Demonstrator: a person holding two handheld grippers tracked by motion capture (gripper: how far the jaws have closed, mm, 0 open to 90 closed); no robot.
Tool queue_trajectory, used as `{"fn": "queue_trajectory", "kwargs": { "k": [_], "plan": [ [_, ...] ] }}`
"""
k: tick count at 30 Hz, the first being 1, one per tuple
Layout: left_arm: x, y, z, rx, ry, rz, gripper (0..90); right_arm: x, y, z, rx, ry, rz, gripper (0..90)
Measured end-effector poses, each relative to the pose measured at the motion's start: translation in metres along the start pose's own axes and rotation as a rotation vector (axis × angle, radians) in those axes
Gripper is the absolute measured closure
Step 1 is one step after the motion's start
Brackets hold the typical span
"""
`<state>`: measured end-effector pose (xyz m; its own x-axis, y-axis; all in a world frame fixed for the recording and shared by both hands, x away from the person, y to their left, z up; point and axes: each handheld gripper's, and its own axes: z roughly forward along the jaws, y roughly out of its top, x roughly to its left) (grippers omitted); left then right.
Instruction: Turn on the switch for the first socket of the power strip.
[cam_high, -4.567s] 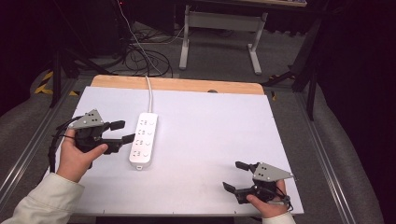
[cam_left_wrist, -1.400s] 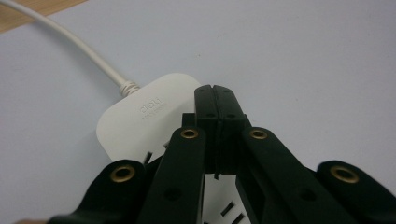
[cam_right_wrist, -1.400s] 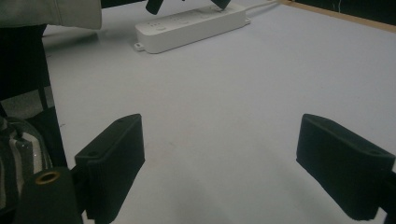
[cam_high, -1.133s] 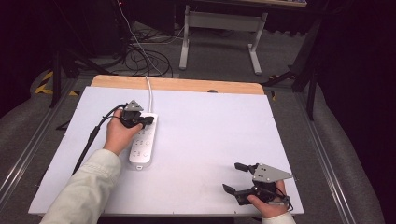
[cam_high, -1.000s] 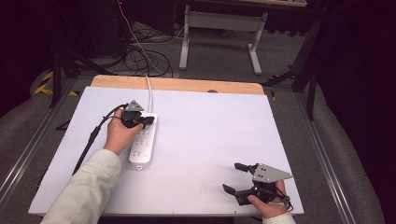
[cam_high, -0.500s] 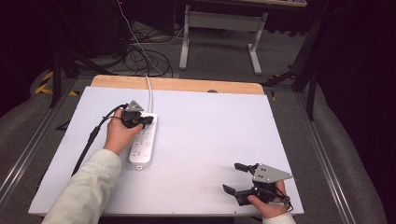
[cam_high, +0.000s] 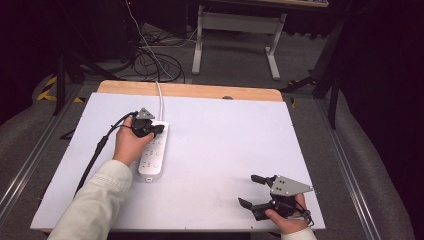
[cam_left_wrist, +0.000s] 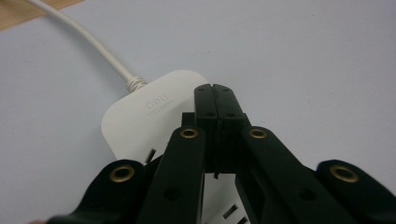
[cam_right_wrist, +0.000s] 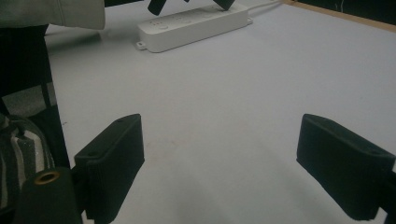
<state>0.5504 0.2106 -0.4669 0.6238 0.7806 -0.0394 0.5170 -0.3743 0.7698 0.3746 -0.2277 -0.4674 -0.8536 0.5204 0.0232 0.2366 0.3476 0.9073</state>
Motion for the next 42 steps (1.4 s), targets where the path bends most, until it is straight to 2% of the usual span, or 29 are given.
{"fn": "queue_trajectory", "kwargs": {
  "k": [4, 9, 13, 19, 21, 30, 39, 42],
  "plan": [
    [0.0011, -0.0005, 0.0002, -0.003, -0.008, -0.014, 90.0, -0.0003, 0.0000, -0.0003, -0.003, 0.001, 0.002, 15.7],
    [-0.0006, 0.0004, 0.0002, 0.004, 0.016, -0.002, 90.0, -0.0001, 0.0000, -0.0002, -0.002, 0.002, 0.001, 15.7],
    [0.0008, -0.0005, 0.0006, -0.001, 0.001, -0.019, 90.0, 0.0001, 0.0000, 0.0000, -0.001, 0.003, 0.001, 15.7],
    [-0.0002, -0.0010, 0.0010, 0.000, 0.001, -0.030, 90.0, 0.0002, -0.0001, 0.0005, 0.002, 0.003, -0.002, 15.7],
    [-0.0002, -0.0007, 0.0008, 0.002, 0.012, -0.015, 90.0, 0.0001, -0.0001, 0.0004, 0.002, 0.004, -0.002, 15.7],
    [-0.0024, -0.0011, 0.0015, 0.005, 0.019, -0.015, 90.0, 0.0001, -0.0003, 0.0008, 0.003, 0.004, -0.003, 15.6],
    [0.0006, -0.0016, 0.0018, -0.002, -0.001, -0.057, 90.0, 0.0005, -0.0003, 0.0011, 0.006, 0.005, -0.004, 15.6],
    [0.0004, -0.0011, 0.0017, 0.003, 0.003, -0.052, 90.0, 0.0005, -0.0004, 0.0015, 0.008, 0.008, -0.005, 15.6]
  ]
}}
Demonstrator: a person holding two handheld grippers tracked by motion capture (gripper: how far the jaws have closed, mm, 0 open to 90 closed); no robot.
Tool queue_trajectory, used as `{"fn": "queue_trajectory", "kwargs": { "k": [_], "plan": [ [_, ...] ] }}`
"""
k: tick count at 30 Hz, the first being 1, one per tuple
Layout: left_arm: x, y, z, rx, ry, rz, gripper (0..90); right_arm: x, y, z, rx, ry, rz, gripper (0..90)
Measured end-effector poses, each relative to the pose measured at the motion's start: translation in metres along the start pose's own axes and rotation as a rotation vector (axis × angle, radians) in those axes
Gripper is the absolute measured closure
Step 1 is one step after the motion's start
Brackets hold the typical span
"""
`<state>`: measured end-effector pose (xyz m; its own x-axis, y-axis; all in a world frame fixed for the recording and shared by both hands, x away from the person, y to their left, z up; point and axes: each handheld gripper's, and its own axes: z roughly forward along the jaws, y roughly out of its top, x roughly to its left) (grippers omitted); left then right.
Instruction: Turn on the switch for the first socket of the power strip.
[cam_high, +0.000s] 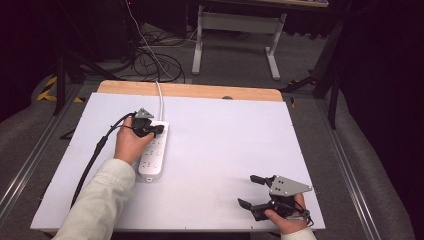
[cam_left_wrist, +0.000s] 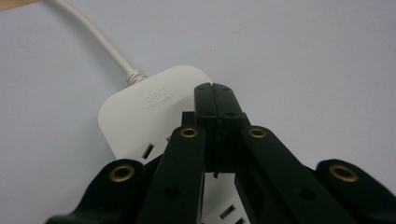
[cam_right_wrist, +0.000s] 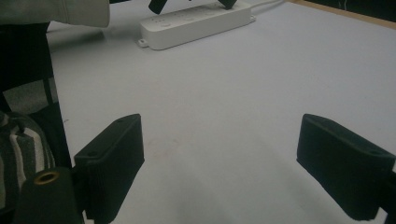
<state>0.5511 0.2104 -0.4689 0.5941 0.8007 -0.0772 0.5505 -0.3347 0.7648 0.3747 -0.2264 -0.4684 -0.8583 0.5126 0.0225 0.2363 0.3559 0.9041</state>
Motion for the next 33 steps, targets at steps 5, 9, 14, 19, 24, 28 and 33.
{"fn": "queue_trajectory", "kwargs": {
  "k": [5, 9, 14, 19, 24, 28, 33],
  "plan": [
    [-0.006, 0.001, 0.003, -0.002, 0.031, 0.035, 90.0, 0.000, 0.000, 0.000, -0.001, 0.000, 0.000, 15.6],
    [-0.006, 0.002, 0.002, 0.010, 0.036, 0.025, 90.0, 0.000, 0.000, -0.001, -0.002, 0.001, 0.002, 15.6],
    [-0.004, 0.005, -0.003, 0.000, 0.015, 0.014, 90.0, -0.001, 0.000, -0.002, -0.006, -0.004, 0.004, 15.6],
    [-0.007, 0.012, -0.017, -0.025, -0.016, 0.031, 90.0, -0.002, 0.000, -0.002, -0.008, -0.007, 0.005, 15.5],
    [-0.007, 0.018, -0.036, -0.047, -0.020, 0.038, 90.0, -0.001, 0.000, -0.001, -0.007, -0.007, 0.005, 15.6],
    [-0.007, 0.020, -0.046, -0.063, -0.036, 0.028, 90.0, -0.001, 0.000, -0.002, -0.010, -0.006, 0.007, 15.6],
    [-0.009, 0.024, -0.053, -0.079, -0.051, 0.032, 90.0, -0.001, 0.000, -0.001, -0.006, -0.007, 0.006, 15.6]
  ]
}}
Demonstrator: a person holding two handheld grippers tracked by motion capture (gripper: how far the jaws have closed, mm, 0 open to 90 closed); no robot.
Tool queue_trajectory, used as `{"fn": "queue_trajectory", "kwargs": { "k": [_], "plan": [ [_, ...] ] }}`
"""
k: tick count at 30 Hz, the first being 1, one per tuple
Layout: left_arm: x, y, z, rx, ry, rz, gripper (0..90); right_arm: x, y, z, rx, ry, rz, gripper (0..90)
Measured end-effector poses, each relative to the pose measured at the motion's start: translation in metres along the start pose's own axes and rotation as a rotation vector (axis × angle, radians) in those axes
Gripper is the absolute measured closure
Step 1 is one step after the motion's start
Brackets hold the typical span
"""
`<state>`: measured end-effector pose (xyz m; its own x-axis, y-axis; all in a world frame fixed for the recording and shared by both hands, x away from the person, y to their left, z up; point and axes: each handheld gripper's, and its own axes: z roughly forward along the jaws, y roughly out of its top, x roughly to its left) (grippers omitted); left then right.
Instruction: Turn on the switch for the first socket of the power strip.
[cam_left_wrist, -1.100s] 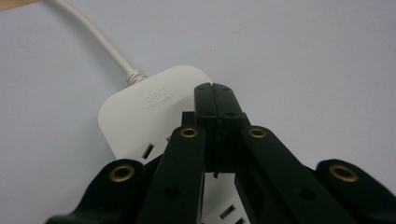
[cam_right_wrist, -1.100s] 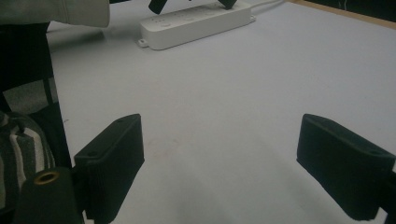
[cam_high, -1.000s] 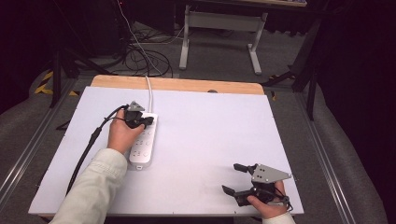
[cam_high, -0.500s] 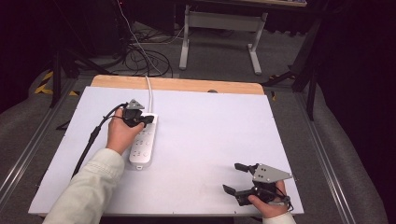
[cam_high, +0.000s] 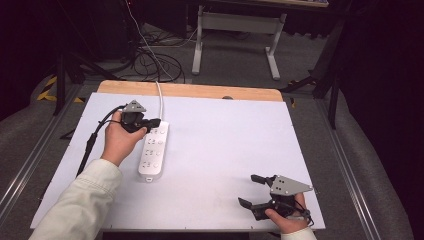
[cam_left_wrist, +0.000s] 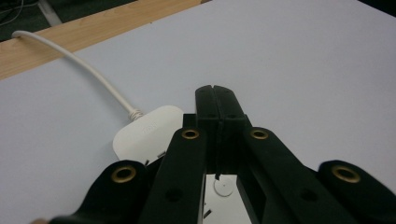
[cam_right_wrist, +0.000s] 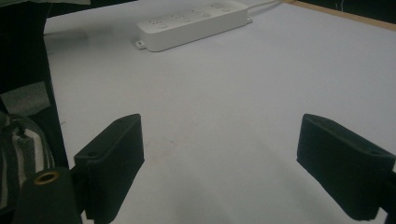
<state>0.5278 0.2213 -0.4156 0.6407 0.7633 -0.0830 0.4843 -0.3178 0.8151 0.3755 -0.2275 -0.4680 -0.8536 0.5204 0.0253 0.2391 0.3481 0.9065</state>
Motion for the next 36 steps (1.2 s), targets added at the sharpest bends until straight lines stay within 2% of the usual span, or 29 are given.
{"fn": "queue_trajectory", "kwargs": {
  "k": [3, 4, 6, 7, 8, 10, 11, 13, 15, 16, 17, 18, 20, 23, 28, 29, 30, 32, 33, 36],
  "plan": [
    [0.001, 0.001, -0.002, -0.003, 0.004, -0.006, 90.0, 0.000, 0.000, 0.000, 0.002, 0.000, -0.002, 15.6],
    [0.001, 0.001, -0.003, -0.001, 0.007, 0.003, 90.0, 0.000, 0.000, 0.000, 0.001, 0.000, -0.001, 15.6],
    [-0.001, 0.001, -0.004, -0.004, -0.002, -0.006, 90.0, 0.000, 0.000, -0.001, -0.001, -0.001, 0.000, 15.6],
    [-0.001, 0.002, -0.006, -0.009, -0.003, 0.001, 90.0, 0.000, 0.000, -0.001, -0.002, -0.001, 0.000, 15.6],
    [-0.003, 0.002, -0.007, -0.013, -0.017, -0.014, 90.0, 0.000, 0.000, 0.000, -0.001, -0.001, 0.000, 15.6],
    [-0.004, 0.003, -0.011, -0.021, -0.029, 0.004, 89.9, 0.000, 0.000, 0.000, 0.000, 0.000, -0.001, 15.6],
    [-0.006, 0.003, -0.014, -0.027, -0.038, 0.000, 87.0, 0.000, 0.000, 0.000, 0.000, 0.000, -0.001, 15.6],
    [-0.009, 0.004, -0.021, -0.026, -0.044, 0.019, 68.5, -0.001, 0.000, 0.000, -0.003, -0.001, -0.002, 15.6],
    [-0.014, 0.003, -0.031, -0.033, -0.053, 0.034, 66.0, -0.001, 0.000, 0.000, -0.003, -0.002, -0.002, 15.6],
    [-0.016, 0.004, -0.036, -0.043, -0.047, 0.050, 62.5, -0.001, 0.000, 0.000, -0.003, -0.002, -0.002, 15.5],
    [-0.018, 0.004, -0.042, -0.056, -0.054, 0.049, 58.7, -0.001, 0.000, 0.000, -0.004, -0.003, -0.002, 15.6],
    [-0.020, 0.004, -0.047, -0.069, -0.055, 0.060, 49.1, -0.001, 0.000, 0.000, -0.004, -0.003, -0.004, 15.5],
    [-0.027, 0.003, -0.057, -0.098, -0.070, 0.058, 45.5, 0.000, 0.001, -0.001, -0.005, -0.004, -0.002, 15.6],
    [-0.035, 0.001, -0.072, -0.125, -0.069, 0.095, 35.4, 0.000, 0.001, 0.000, -0.005, -0.004, -0.003, 15.5],
    [-0.046, -0.009, -0.092, -0.164, -0.071, 0.126, 26.2, 0.000, 0.001, 0.000, -0.007, -0.005, -0.005, 15.5],
    [-0.048, -0.012, -0.094, -0.173, -0.077, 0.119, 24.9, 0.000, 0.001, 0.000, -0.007, -0.005, -0.005, 15.6],
    [-0.048, -0.014, -0.098, -0.179, -0.073, 0.135, 24.1, 0.000, 0.001, 0.000, -0.008, -0.005, -0.005, 15.5],
    [-0.051, -0.023, -0.105, -0.191, -0.084, 0.120, 22.9, 0.000, 0.001, 0.000, -0.009, -0.005, -0.004, 15.6],
    [-0.050, -0.025, -0.107, -0.193, -0.077, 0.133, 22.5, 0.000, 0.001, -0.001, -0.010, -0.004, -0.003, 15.5],
    [-0.051, -0.037, -0.115, -0.208, -0.083, 0.135, 20.5, 0.000, 0.001, -0.001, -0.013, -0.004, -0.001, 15.3]
  ]
}}
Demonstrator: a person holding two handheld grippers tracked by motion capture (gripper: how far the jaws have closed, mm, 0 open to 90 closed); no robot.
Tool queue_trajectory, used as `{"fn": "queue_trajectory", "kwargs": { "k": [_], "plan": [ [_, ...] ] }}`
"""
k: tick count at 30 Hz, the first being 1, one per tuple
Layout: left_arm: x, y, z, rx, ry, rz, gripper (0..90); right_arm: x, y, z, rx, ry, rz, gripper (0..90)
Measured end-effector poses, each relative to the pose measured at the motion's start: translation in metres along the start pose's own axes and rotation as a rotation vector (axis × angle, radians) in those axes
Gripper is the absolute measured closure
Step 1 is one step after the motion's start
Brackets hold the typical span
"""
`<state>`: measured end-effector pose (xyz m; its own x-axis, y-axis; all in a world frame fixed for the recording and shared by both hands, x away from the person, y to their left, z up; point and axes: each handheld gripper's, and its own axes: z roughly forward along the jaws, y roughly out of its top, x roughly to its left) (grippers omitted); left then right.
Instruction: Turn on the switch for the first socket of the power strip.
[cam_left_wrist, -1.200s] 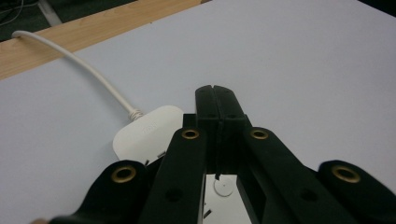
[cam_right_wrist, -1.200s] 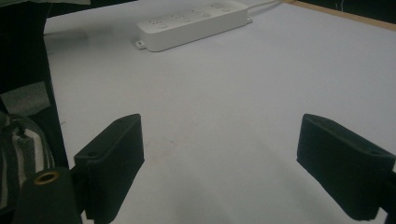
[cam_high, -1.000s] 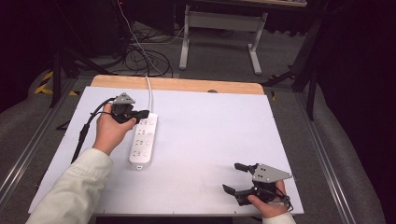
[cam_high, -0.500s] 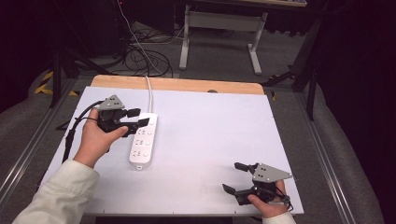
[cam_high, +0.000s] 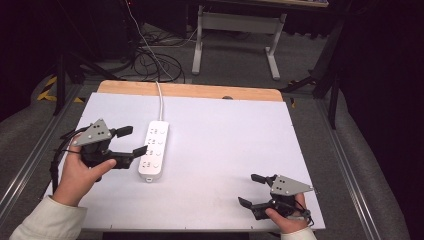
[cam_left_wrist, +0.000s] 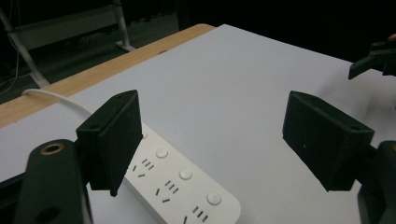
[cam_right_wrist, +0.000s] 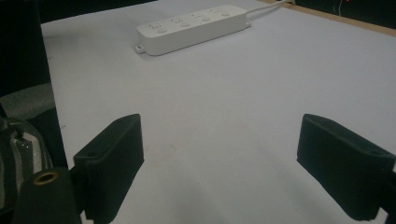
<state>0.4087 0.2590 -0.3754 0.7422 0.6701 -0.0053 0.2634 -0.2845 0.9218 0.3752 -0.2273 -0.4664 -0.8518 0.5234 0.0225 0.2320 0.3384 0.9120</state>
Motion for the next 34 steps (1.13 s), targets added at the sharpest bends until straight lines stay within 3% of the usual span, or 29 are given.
{"fn": "queue_trajectory", "kwargs": {
  "k": [8, 13, 17, 25, 28, 34],
  "plan": [
    [-0.003, -0.030, -0.017, -0.014, 0.004, 0.002, 17.2, 0.000, 0.000, 0.000, 0.003, -0.001, -0.003, 14.9],
    [-0.003, -0.055, -0.024, 0.006, 0.039, 0.029, 17.6, 0.000, 0.000, 0.000, 0.004, -0.001, -0.003, 14.6],
    [-0.002, -0.072, -0.029, 0.011, 0.018, 0.009, 17.4, 0.000, 0.000, 0.000, 0.005, 0.000, -0.005, 14.3],
    [-0.003, -0.103, -0.036, -0.016, 0.010, 0.056, 13.2, 0.000, -0.001, 0.000, 0.000, 0.004, 0.000, 13.8],
    [-0.002, -0.113, -0.039, -0.019, 0.001, 0.026, 12.3, 0.000, -0.001, 0.000, 0.000, 0.004, 0.001, 13.7],
    [0.002, -0.126, -0.040, 0.037, 0.009, -0.090, 12.4, -0.001, -0.001, 0.000, -0.001, 0.005, 0.003, 13.6]
  ]
}}
